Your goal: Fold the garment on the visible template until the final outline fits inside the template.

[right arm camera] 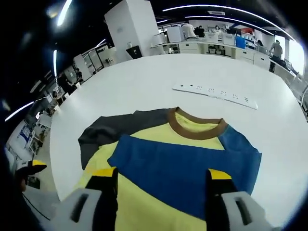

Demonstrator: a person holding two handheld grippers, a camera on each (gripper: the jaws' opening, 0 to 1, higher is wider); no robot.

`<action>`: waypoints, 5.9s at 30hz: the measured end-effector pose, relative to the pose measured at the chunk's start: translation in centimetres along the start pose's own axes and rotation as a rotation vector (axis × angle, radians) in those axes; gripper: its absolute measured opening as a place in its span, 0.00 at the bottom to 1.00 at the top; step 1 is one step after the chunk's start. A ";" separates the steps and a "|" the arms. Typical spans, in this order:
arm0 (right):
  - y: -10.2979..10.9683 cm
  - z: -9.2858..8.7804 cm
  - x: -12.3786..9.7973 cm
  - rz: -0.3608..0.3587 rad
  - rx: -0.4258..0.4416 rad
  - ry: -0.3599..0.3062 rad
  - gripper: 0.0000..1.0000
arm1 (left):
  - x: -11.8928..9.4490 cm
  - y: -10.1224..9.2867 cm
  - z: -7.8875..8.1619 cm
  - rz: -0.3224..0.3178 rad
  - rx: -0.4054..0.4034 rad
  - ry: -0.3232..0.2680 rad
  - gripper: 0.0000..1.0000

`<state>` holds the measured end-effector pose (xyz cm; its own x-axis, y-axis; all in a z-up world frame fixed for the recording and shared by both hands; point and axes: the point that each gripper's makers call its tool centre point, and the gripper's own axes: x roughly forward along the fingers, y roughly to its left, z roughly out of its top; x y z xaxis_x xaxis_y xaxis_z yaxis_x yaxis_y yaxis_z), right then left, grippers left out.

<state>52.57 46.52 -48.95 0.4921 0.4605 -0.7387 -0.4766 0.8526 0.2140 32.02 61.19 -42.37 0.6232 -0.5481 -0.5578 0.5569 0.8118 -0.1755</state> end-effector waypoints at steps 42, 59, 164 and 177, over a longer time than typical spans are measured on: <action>-11.2 -8.3 -4.6 -0.217 0.176 0.039 0.21 | -0.4 -0.4 0.2 0.033 0.003 -0.024 0.96; -10.6 -9.4 -4.2 -0.280 0.177 0.058 0.01 | -0.2 -0.5 0.2 0.032 0.010 -0.014 0.97; -12.8 -7.2 -14.1 -0.042 -0.056 -0.075 0.94 | 0.8 7.5 1.6 0.223 -0.003 -0.112 0.75; -10.2 -8.7 -16.1 0.021 -0.077 -0.113 0.99 | 2.5 10.7 1.9 0.299 0.014 -0.137 0.63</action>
<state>43.16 28.30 -44.75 0.5581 0.5065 -0.6573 -0.5401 0.8230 0.1756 40.55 68.10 -44.14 0.8278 -0.3084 -0.4687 0.3447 0.9387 -0.0088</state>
